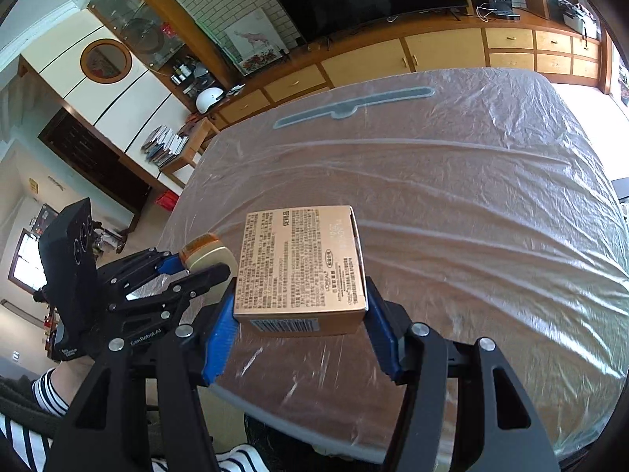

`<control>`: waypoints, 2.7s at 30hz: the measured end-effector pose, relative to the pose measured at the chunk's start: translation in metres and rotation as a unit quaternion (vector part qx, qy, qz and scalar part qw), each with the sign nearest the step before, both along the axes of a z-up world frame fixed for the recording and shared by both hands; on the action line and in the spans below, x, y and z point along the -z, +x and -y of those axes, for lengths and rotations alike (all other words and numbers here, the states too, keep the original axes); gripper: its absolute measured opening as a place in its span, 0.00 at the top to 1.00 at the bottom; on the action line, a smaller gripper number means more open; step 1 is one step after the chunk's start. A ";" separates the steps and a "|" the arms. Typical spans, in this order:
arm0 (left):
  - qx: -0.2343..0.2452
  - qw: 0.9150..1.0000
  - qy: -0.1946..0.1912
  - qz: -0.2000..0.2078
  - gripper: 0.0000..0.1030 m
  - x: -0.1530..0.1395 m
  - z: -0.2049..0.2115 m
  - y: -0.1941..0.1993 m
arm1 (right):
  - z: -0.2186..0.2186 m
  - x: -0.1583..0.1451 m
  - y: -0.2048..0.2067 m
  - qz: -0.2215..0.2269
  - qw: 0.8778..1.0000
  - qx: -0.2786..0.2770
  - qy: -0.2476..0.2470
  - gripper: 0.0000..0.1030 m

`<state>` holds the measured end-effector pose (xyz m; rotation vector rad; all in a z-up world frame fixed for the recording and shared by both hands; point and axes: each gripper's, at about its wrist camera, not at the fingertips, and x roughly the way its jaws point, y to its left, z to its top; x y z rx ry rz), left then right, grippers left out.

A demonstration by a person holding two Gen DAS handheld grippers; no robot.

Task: Collect trash
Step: 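Carry the jar and cardboard box with both grippers over the black bin, then open both grippers to drop the jar and cardboard box into the bin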

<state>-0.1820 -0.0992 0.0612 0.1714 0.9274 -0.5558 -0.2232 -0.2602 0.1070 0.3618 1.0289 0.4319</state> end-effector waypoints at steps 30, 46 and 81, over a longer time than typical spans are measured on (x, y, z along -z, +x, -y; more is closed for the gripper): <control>0.142 0.987 0.014 -0.068 0.64 0.030 0.007 -0.151 | -0.037 0.036 -0.142 -0.093 0.987 -0.122 -0.051 0.44; 0.143 0.981 0.092 -0.098 0.64 0.105 0.036 -0.147 | -0.058 0.102 -0.143 -0.122 0.978 -0.113 -0.127 0.44; 0.095 0.995 -0.027 0.005 0.01 -0.018 -0.004 -0.090 | -0.002 -0.012 -0.106 0.022 0.993 -0.027 -0.115 0.04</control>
